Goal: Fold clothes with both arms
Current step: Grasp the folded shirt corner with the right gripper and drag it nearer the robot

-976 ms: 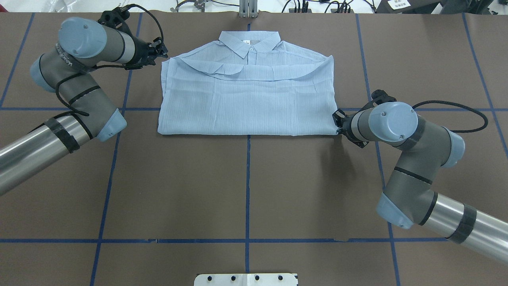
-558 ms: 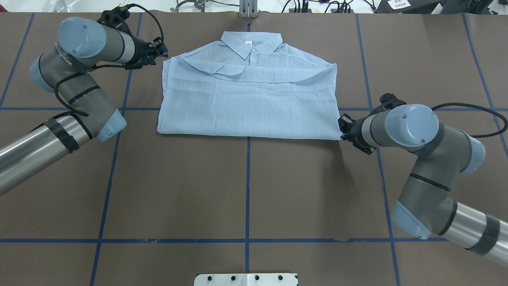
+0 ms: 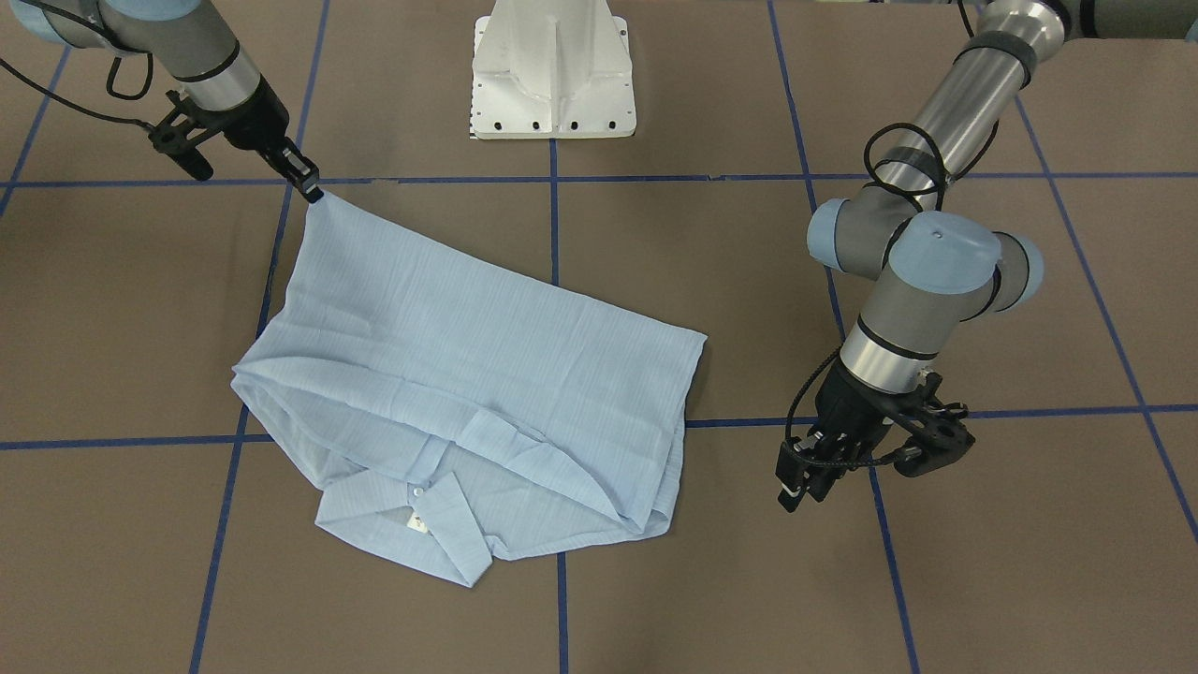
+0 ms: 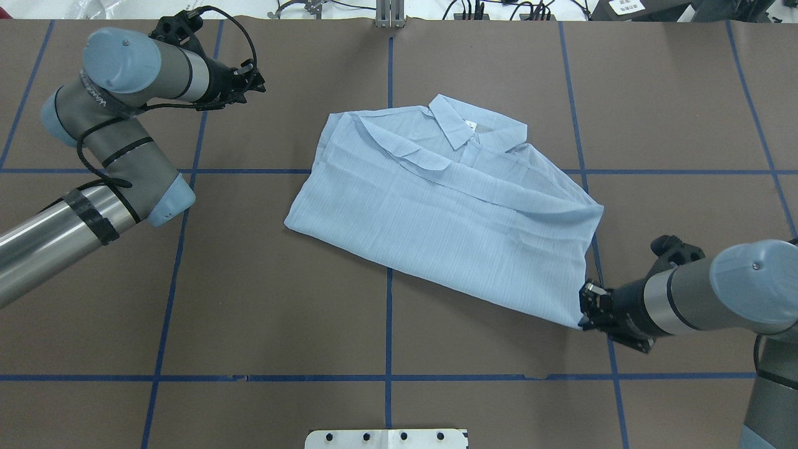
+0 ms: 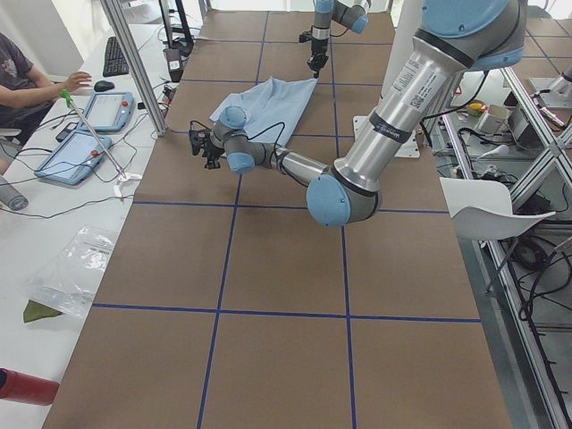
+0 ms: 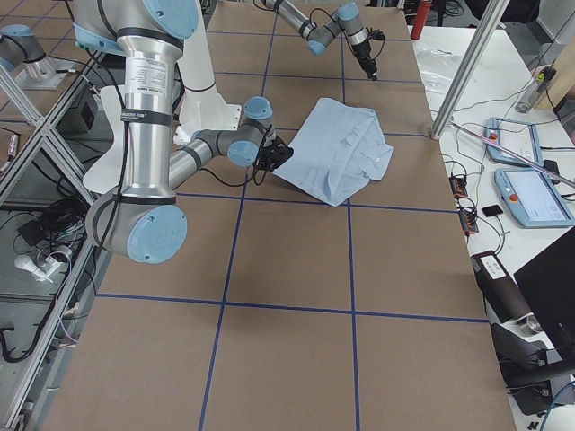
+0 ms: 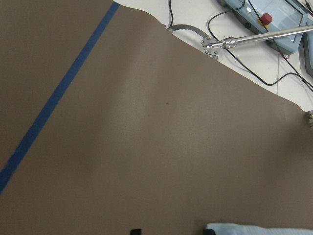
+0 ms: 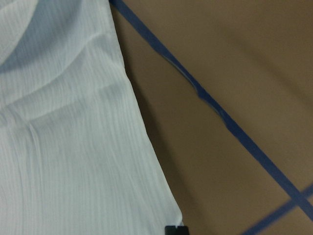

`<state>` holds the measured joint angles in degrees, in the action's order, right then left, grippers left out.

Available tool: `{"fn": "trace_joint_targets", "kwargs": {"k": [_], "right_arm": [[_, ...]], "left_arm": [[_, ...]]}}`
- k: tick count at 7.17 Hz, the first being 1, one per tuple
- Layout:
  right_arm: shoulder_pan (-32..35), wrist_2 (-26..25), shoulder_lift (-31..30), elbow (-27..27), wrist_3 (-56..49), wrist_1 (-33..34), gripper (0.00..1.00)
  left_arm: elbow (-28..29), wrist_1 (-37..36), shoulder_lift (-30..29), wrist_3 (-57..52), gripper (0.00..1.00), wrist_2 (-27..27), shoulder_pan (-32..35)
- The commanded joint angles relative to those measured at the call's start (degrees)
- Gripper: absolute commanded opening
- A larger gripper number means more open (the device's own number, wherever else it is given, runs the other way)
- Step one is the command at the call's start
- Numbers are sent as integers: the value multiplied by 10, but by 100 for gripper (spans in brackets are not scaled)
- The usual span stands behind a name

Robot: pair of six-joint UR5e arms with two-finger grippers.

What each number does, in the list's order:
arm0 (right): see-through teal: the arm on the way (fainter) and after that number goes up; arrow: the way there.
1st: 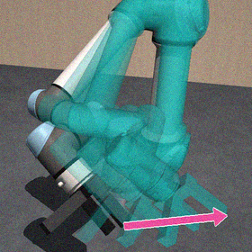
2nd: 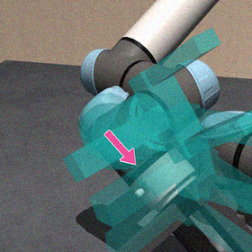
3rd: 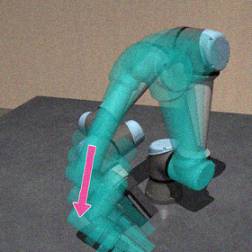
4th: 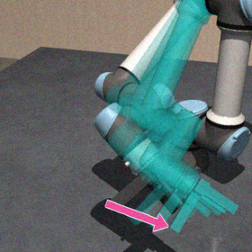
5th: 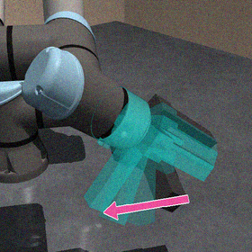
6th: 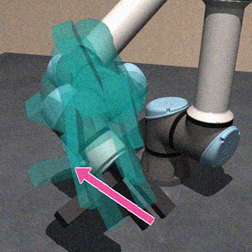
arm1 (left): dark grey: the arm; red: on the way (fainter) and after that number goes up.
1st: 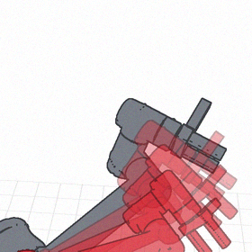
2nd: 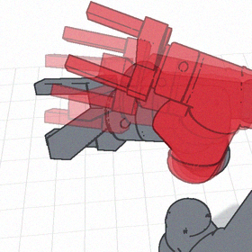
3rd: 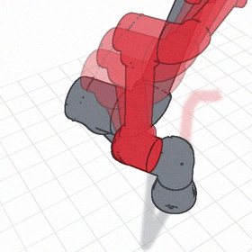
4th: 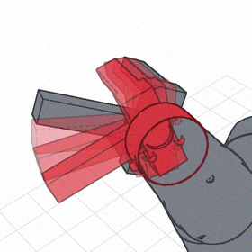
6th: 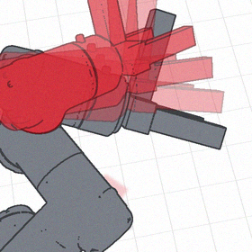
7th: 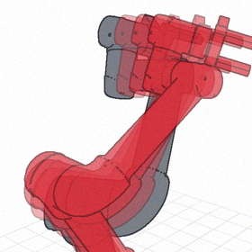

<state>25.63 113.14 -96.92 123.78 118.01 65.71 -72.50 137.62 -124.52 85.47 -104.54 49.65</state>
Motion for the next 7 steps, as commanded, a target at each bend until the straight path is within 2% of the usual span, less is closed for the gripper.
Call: {"fn": "trace_joint_targets", "kwargs": {"k": [1,3,4,6,7], "right_arm": [[-54,133,-15,21,34,-1,0],[-151,150,-15,29,75,-1,0],[-154,152,-16,36,80,-1,99],[-135,154,-15,38,80,-1,100],[-74,163,-11,38,79,-1,100]], "left_arm": [[-76,-2,37,10,52,-45,-3],[-159,-2,79,68,54,-78,-23],[-185,-2,88,100,57,-74,-51],[-249,-20,121,168,64,-56,-113],[-262,-65,120,175,66,-29,-148]]}}
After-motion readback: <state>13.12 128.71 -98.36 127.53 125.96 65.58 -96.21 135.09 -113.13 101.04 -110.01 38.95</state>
